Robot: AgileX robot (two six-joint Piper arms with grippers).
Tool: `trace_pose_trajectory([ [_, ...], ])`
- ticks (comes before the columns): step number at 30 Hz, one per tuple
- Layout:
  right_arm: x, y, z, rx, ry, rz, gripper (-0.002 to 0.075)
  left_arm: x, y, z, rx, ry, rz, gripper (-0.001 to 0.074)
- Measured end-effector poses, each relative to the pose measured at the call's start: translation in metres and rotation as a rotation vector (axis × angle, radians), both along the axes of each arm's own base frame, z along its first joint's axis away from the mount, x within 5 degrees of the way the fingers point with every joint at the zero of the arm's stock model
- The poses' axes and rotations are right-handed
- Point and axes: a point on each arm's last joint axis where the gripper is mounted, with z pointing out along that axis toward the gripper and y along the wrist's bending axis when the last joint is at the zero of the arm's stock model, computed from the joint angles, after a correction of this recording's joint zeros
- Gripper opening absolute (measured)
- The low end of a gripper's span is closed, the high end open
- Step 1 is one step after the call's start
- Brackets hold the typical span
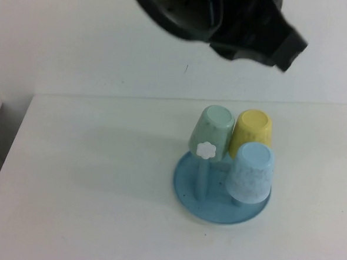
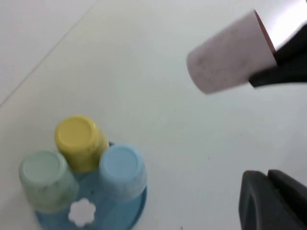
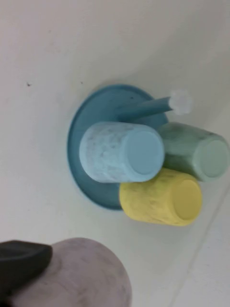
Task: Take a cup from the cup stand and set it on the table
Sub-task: Place the cup on the table
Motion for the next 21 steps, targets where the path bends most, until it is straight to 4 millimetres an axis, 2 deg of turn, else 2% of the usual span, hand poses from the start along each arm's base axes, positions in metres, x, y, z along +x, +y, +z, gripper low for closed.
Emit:
trace_pose_trajectory([
  [4, 0.028, 0.001, -0.01, 0.002, 0.143, 0.03, 0.0019, -0.022, 0.015, -0.023, 0.099, 0.036, 0.003, 0.0001],
  [8, 0.058, 0.01, -0.039, -0.021, 0.288, 0.083, 0.0019, -0.036, 0.033, -0.062, 0.218, 0.126, 0.039, 0.0],
  [12, 0.073, 0.03, -0.071, -0.11, 0.394, 0.146, 0.0019, -0.049, 0.054, -0.1, 0.294, 0.163, 0.113, -0.0001],
  [16, 0.081, 0.046, -0.095, -0.185, 0.461, 0.179, 0.0018, -0.062, 0.069, -0.125, 0.253, 0.16, 0.17, -0.0001],
  [21, 0.095, 0.049, -0.118, -0.226, 0.478, 0.181, 0.0018, -0.077, 0.084, -0.143, 0.152, 0.124, 0.199, -0.0001],
])
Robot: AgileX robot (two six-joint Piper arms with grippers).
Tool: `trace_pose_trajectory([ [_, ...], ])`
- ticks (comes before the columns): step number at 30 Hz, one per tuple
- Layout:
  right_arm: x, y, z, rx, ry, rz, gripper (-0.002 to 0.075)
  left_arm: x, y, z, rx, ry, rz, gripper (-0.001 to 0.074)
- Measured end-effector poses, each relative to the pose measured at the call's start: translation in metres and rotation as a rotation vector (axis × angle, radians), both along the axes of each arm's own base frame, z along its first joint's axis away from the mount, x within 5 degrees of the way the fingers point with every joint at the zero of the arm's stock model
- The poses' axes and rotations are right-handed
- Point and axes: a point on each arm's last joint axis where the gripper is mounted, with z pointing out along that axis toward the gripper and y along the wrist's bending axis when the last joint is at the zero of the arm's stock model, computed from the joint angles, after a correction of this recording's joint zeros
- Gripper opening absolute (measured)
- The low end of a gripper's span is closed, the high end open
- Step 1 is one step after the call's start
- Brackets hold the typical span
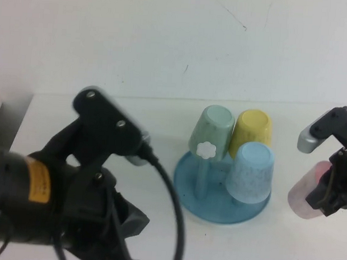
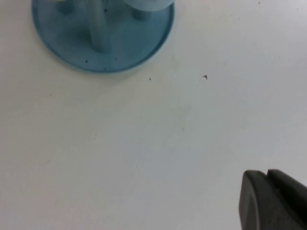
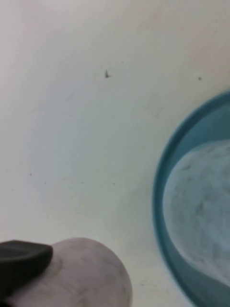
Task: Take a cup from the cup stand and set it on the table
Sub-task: Place the cup on the table
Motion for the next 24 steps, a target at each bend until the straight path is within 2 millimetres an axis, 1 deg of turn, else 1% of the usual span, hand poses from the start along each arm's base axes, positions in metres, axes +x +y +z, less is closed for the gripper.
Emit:
trace_pose_trajectory([
  [4, 0.006, -0.002, -0.018, -0.057, 0.023, 0.043, 0.0018, -0.01, 0.01, -0.003, -0.066, -0.05, 0.021, -0.0001],
  [7, 0.01, -0.005, -0.026, -0.095, 0.03, 0.055, 0.002, -0.016, 0.017, 0.006, -0.126, -0.106, 0.03, -0.0001],
  [9, 0.011, -0.005, -0.029, -0.104, 0.027, 0.05, 0.0035, -0.02, 0.022, 0.013, -0.174, -0.148, 0.036, -0.0001],
  [11, 0.012, -0.005, -0.029, -0.103, 0.02, 0.043, 0.0074, -0.024, 0.025, 0.02, -0.218, -0.19, 0.042, -0.0001],
  [15, 0.013, -0.005, -0.029, -0.097, 0.021, 0.018, 0.0227, -0.028, 0.033, 0.033, -0.29, -0.286, 0.055, -0.0001],
  [16, 0.013, -0.005, -0.029, -0.094, 0.024, 0.004, 0.0262, -0.029, 0.035, 0.035, -0.295, -0.307, 0.056, -0.0001],
  [18, 0.016, -0.004, -0.027, -0.088, 0.024, -0.019, 0.03, -0.031, 0.04, 0.04, -0.294, -0.362, 0.063, -0.0001],
  [21, 0.018, -0.003, -0.017, -0.065, -0.003, -0.044, 0.032, -0.034, 0.049, 0.044, -0.283, -0.423, 0.083, -0.0001],
  [24, 0.015, -0.002, 0.004, -0.03, -0.07, -0.063, 0.0324, -0.039, 0.06, 0.05, -0.27, -0.492, 0.097, -0.0001],
])
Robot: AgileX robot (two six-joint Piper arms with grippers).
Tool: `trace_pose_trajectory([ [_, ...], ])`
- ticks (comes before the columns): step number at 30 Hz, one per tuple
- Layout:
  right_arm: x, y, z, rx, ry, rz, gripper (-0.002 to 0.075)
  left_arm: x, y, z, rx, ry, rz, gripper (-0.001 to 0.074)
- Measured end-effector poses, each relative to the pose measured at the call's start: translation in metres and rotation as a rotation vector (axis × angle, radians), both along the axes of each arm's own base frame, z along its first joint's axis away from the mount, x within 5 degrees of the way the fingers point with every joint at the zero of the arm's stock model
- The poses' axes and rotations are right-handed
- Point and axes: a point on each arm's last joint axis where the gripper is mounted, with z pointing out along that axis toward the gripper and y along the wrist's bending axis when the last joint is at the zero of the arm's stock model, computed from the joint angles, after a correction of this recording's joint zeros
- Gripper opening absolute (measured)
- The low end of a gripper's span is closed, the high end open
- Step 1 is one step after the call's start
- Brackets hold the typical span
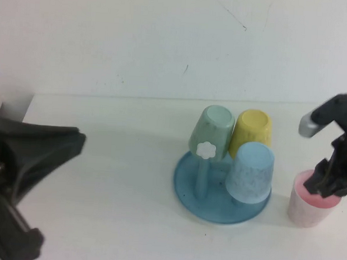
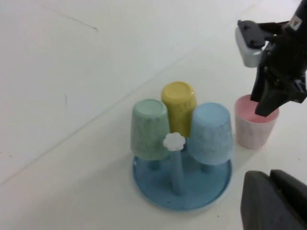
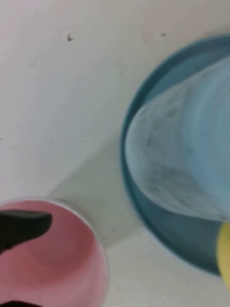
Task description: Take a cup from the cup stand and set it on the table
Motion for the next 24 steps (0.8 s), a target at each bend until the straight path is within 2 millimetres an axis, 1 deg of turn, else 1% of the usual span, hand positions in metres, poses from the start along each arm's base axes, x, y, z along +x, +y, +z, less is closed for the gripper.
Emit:
trace_pose_trajectory([
  [2, -0.005, -0.001, 0.018, 0.016, -0.065, -0.005, 0.0314, -0.004, 0.006, 0.003, 0.008, -0.031, 0.011, -0.0001],
  [4, -0.013, -0.003, 0.04, 0.03, -0.142, -0.007, 0.0273, -0.008, 0.013, 0.005, 0.015, -0.063, 0.021, -0.0001],
  [5, -0.019, -0.004, 0.051, 0.038, -0.178, -0.007, 0.0246, -0.01, 0.016, 0.006, 0.014, -0.073, 0.025, -0.0001],
  [8, -0.036, -0.007, 0.082, 0.055, -0.285, 0.003, 0.0119, -0.016, 0.023, 0.006, 0.008, -0.101, 0.036, -0.0001],
  [9, -0.043, -0.009, 0.092, 0.061, -0.324, 0.006, 0.0076, -0.017, 0.026, 0.005, 0.002, -0.11, 0.044, -0.0001],
  [10, -0.051, -0.01, 0.102, 0.066, -0.362, 0.009, 0.0049, -0.018, 0.027, 0.003, -0.003, -0.115, 0.051, -0.0001],
  [12, -0.066, -0.014, 0.117, 0.077, -0.425, 0.009, 0.002, -0.019, 0.03, -0.004, -0.014, -0.118, 0.071, -0.0001],
  [14, -0.085, -0.018, 0.127, 0.088, -0.494, 0.003, 0.0008, -0.019, 0.032, -0.013, -0.025, -0.112, 0.095, -0.0001],
  [17, -0.113, -0.025, 0.131, 0.101, -0.585, -0.013, 0.0001, -0.017, 0.034, -0.031, -0.03, -0.087, 0.129, -0.0001],
  [19, -0.133, -0.03, 0.126, 0.106, -0.632, -0.025, 0.0, -0.016, 0.033, -0.044, -0.023, -0.067, 0.135, -0.0001],
  [21, -0.149, -0.034, 0.115, 0.106, -0.658, -0.033, -0.0001, -0.014, 0.031, -0.057, -0.013, -0.047, 0.133, -0.0001],
  [24, -0.172, -0.04, 0.091, 0.105, -0.677, -0.048, -0.0001, -0.012, 0.028, -0.072, -0.006, -0.035, 0.123, -0.0001],
])
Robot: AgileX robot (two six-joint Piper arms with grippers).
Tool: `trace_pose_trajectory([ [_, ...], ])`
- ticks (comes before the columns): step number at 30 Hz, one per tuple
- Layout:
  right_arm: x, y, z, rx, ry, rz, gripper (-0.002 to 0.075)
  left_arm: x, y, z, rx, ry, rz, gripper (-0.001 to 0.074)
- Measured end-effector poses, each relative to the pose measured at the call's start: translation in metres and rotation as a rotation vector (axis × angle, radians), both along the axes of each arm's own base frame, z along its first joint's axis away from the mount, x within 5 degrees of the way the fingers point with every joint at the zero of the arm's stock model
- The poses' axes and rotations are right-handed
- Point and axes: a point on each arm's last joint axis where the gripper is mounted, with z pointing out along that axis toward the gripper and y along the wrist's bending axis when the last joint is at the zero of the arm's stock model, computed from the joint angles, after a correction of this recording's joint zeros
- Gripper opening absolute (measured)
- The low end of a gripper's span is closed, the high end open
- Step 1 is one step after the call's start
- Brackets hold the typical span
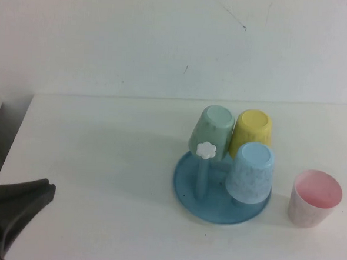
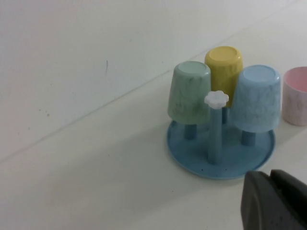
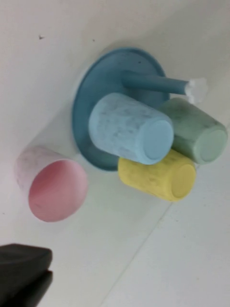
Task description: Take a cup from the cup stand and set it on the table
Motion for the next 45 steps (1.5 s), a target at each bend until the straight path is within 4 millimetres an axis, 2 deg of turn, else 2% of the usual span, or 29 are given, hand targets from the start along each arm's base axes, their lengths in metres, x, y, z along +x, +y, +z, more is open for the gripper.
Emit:
trace_pose_trajectory([
  [4, -0.024, -0.005, -0.029, 0.022, -0.008, -0.01, -0.0001, 0.001, -0.003, -0.007, -0.013, -0.012, -0.015, -0.0001],
  [10, -0.05, -0.009, -0.054, 0.054, -0.04, -0.01, -0.0001, 0.001, -0.005, -0.004, -0.044, -0.04, -0.028, -0.0001],
  [17, -0.058, -0.01, -0.059, 0.058, -0.051, -0.006, -0.0001, 0.001, -0.005, -0.004, -0.045, -0.042, -0.029, -0.0001],
  [39, -0.059, -0.009, -0.065, 0.061, -0.024, 0.003, -0.0002, 0.001, -0.004, -0.009, -0.029, -0.024, -0.024, -0.0001],
  [45, -0.059, -0.009, -0.065, 0.061, -0.024, 0.003, -0.0002, -0.008, 0.011, -0.011, -0.106, -0.069, 0.031, -0.0002],
])
